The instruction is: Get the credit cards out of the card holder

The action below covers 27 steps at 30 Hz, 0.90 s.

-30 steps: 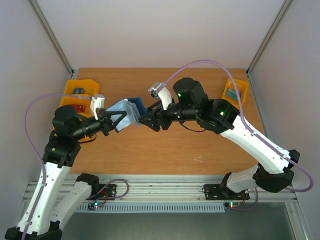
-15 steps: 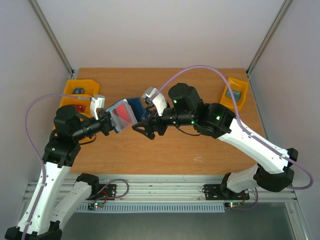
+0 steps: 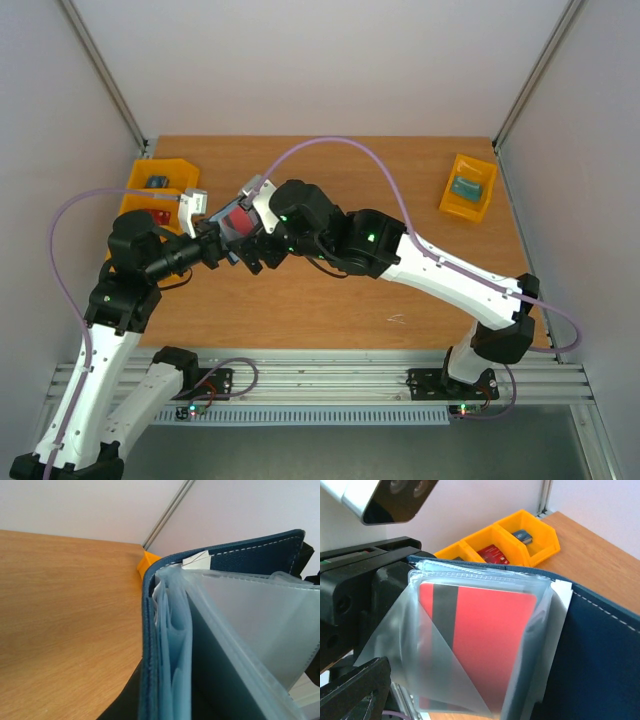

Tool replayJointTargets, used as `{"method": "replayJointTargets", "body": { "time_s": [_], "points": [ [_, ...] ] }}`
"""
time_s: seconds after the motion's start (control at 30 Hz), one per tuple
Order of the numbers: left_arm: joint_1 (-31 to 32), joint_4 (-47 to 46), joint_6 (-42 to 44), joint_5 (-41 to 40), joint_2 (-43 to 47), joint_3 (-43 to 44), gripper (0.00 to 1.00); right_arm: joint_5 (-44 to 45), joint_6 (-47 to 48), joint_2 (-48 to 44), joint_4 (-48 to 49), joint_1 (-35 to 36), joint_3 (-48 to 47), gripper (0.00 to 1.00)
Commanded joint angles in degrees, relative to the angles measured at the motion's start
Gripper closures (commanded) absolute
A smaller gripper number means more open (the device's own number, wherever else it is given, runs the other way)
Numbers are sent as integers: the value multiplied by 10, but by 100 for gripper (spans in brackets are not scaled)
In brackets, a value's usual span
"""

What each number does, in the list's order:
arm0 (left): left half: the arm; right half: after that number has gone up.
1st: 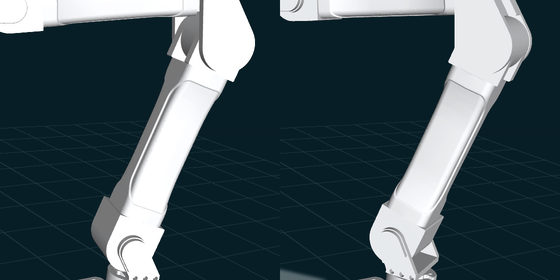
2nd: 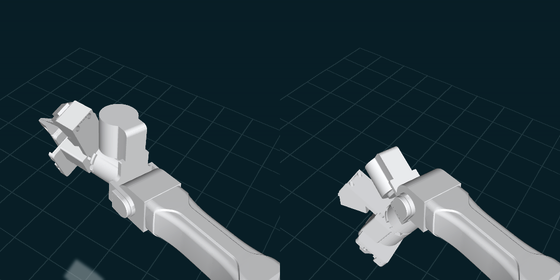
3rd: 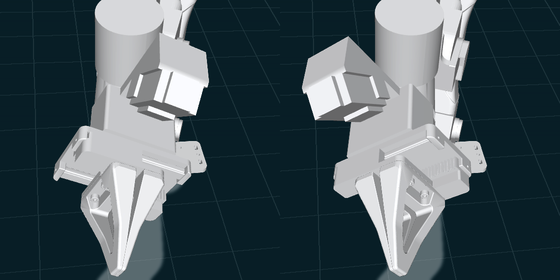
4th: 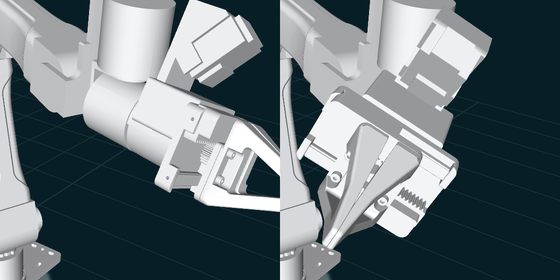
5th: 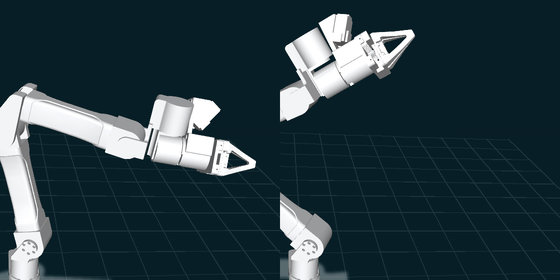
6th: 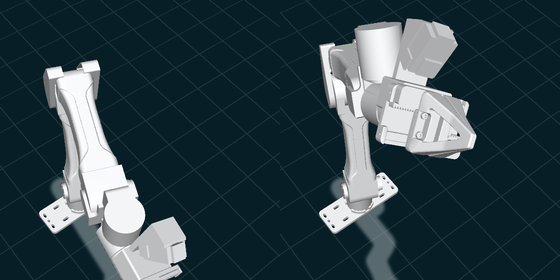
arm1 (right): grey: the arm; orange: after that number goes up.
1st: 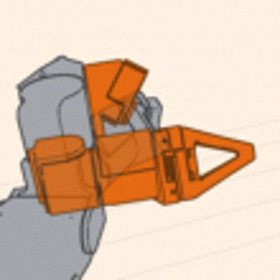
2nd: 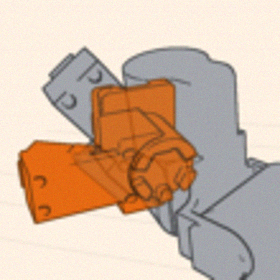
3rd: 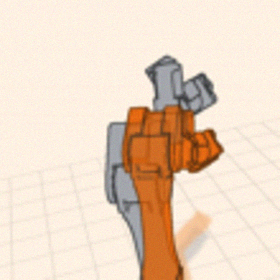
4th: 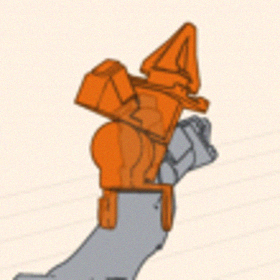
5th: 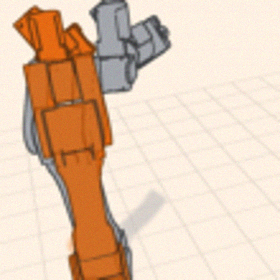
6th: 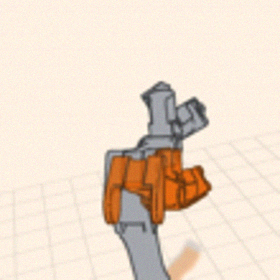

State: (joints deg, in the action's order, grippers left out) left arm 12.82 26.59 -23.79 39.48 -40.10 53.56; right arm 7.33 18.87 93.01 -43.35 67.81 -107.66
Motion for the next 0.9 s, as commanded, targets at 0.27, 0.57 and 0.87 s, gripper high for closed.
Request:
{"method": "replayJointTargets", "body": {
  "time_s": [0.27, 0.57, 0.87],
  "points": [
    [-1, -38, -19, 4, 7, 8, 100, 84, -14, 21, -35, 7, -16, 1],
    [-1, -34, -16, 3, 10, 7, 100, 179, -48, 14, -75, 3, -21, 5],
    [-1, -23, -12, -12, 9, 6, 100, -87, 59, -10, -19, 6, 22, 1]
  ]
}}
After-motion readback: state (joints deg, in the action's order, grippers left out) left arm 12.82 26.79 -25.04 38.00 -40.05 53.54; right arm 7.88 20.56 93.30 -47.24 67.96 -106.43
